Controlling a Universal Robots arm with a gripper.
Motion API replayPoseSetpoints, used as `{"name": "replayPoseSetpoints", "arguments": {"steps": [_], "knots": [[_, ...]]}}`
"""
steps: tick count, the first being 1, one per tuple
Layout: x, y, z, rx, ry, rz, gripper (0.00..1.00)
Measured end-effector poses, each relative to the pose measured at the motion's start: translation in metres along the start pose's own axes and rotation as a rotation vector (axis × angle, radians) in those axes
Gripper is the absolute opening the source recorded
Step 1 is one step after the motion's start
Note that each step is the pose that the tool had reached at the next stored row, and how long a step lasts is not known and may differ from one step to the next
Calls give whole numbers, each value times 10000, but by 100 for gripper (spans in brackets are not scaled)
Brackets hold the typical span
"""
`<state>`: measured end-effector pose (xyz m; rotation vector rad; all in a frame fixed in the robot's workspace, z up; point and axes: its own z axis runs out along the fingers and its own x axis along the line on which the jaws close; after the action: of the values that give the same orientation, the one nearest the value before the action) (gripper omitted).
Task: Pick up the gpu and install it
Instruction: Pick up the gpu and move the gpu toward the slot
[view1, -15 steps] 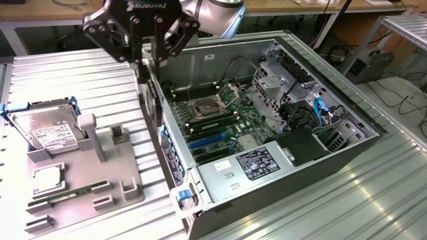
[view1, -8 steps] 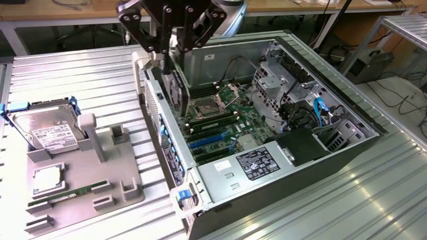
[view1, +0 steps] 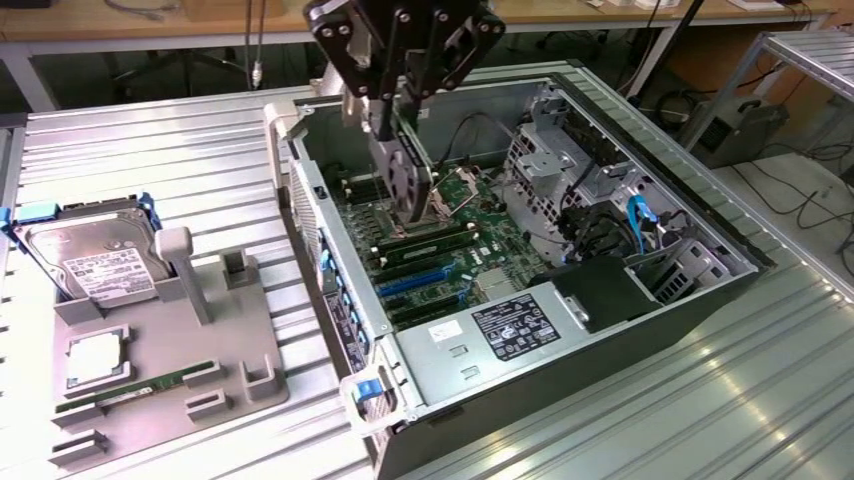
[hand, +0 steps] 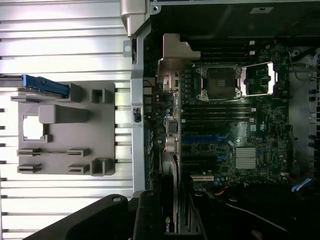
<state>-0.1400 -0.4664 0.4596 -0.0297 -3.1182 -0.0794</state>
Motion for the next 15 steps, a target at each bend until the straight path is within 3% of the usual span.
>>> {"name": "replayPoseSetpoints", "arguments": {"steps": [4, 15], "knots": [[-197, 5, 23, 0, 41, 2, 26], [-787, 93, 236, 9, 111, 7, 26]]}}
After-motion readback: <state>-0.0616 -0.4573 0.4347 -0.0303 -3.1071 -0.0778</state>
